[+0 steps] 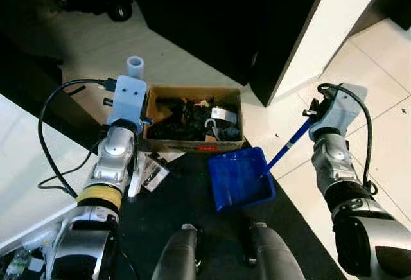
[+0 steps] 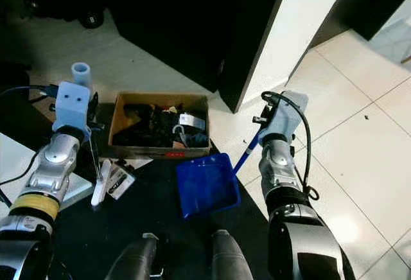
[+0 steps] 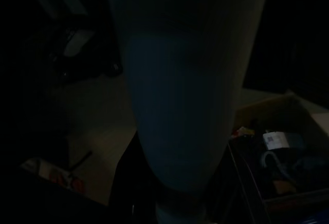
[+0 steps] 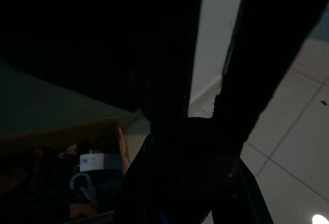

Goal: Sweep floor

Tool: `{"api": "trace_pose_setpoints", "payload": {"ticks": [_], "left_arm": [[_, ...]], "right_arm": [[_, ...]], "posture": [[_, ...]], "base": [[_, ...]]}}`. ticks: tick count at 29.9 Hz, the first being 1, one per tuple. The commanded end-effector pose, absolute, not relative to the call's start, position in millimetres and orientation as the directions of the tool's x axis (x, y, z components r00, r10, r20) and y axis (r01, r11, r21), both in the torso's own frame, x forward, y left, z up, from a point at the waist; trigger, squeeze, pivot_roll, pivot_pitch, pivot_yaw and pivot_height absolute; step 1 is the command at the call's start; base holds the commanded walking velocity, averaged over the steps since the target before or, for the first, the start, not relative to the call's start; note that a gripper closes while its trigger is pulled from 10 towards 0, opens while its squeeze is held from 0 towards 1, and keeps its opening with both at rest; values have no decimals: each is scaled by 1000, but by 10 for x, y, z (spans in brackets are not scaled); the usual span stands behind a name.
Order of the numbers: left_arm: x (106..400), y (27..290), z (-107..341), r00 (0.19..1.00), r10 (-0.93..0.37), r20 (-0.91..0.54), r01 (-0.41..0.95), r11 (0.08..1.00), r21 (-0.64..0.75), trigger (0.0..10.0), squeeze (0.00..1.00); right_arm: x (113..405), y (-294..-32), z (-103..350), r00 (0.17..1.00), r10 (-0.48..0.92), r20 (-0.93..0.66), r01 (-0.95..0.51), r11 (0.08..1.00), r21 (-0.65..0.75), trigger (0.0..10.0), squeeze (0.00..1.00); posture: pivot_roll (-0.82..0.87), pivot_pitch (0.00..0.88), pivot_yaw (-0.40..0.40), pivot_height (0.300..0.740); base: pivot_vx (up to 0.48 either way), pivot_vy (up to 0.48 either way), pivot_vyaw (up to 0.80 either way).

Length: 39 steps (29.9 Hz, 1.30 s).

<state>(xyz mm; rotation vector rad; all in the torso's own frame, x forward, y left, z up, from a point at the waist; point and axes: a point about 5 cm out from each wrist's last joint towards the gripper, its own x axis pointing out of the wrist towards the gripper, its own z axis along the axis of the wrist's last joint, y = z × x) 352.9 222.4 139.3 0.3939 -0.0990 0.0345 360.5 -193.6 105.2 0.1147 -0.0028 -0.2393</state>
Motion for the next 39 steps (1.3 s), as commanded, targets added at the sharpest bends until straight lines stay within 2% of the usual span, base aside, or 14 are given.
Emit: {"api": "trace_pose_setpoints", "payload": {"ticks": [1, 5, 20, 23, 24, 28, 35, 38, 39], "left_arm": [[3510, 2356, 1434, 991, 39, 125, -90, 897, 434, 10000, 0], [3505, 2382, 1413, 990, 51, 129, -102, 896, 433, 10000, 0], [3560, 2379, 1402, 991, 48, 124, -106, 847, 522, 10000, 0], [3600, 2240, 1285, 997, 43, 70, -74, 848, 525, 10000, 0], [3638, 2067, 1216, 999, 9, 37, -27, 849, 527, 10000, 0], [3697, 1862, 1233, 998, -37, 41, 9, 844, 537, 10000, 0], [3799, 1724, 1356, 997, -13, 72, -26, 853, 521, 10000, 0], [3849, 1643, 1420, 995, 39, 94, -79, 879, 471, 10000, 0], [3870, 1570, 1454, 993, 67, 102, -103, 907, 407, 10000, 0]], "right_arm": [[3614, -1912, 1068, 972, -236, 2, 234, 965, 118, 10000, 0], [3600, -1809, 1015, 976, -219, -12, 219, 969, 113, 10000, 0], [3610, -1648, 999, 978, -208, -10, 208, 977, 48, 10000, 0], [3605, -1651, 981, 977, -212, -17, 213, 977, 34, 10000, 0], [3600, -1663, 962, 975, -219, -27, 219, 976, 15, 10000, 0], [3606, -1687, 965, 971, -238, -32, 238, 971, -4, 10000, 0], [3622, -1678, 984, 967, -254, -34, 254, 967, -11, 10000, 0], [3622, -1662, 979, 966, -255, -37, 255, 967, -11, 10000, 0], [3615, -1659, 964, 966, -256, -42, 256, 967, -12, 10000, 0]], "posture": [[2, 293, -7, 740], [-4, 266, -18, 740], [22, 317, -38, 740], [12, 326, -44, 740], [5, 340, -43, 740], [-2, 365, -33, 740], [-4, 396, -23, 740], [1, 395, -23, 740], [3, 402, -27, 740]], "base": [[0, 0, 0], [0, 0, 0], [0, 0, 0], [0, 0, 0], [0, 0, 0], [0, 0, 0], [0, 0, 0], [0, 0, 0], [0, 0, 0]]}}
